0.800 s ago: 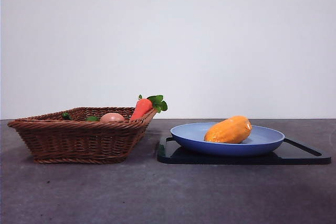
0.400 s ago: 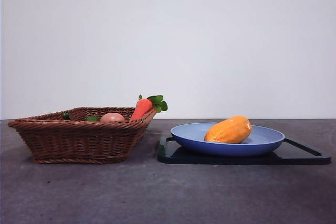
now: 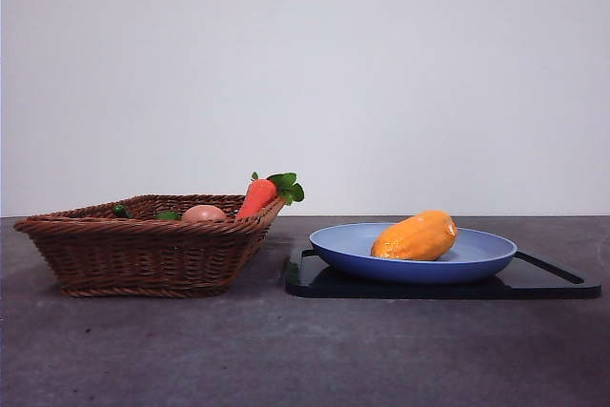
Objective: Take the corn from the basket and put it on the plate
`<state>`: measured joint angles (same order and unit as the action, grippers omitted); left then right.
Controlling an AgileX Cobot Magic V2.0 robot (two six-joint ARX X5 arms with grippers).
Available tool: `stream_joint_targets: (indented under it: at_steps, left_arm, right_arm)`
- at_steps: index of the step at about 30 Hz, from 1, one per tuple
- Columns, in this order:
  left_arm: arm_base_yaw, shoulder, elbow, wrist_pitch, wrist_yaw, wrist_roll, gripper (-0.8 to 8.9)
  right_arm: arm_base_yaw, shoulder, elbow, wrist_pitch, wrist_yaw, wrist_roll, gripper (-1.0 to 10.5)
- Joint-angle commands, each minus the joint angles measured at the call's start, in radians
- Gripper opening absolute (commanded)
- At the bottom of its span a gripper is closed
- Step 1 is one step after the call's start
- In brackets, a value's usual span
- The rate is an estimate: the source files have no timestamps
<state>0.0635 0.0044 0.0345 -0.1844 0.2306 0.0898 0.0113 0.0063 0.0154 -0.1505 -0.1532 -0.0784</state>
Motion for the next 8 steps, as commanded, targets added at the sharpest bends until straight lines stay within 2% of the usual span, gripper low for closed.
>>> stream_joint_targets:
  at_steps: [1, 8]
  left_arm:
    - [0.003, 0.000, -0.010, -0.052, 0.001, -0.002, 0.08]
    - [0.003, 0.000, -0.010, -0.052, 0.001, -0.002, 0.08]
  right_arm:
    - [0.000, -0.003, -0.006, -0.017, 0.004, 0.026, 0.0]
    - [0.000, -0.003, -0.006, -0.003, 0.004, 0.025, 0.0]
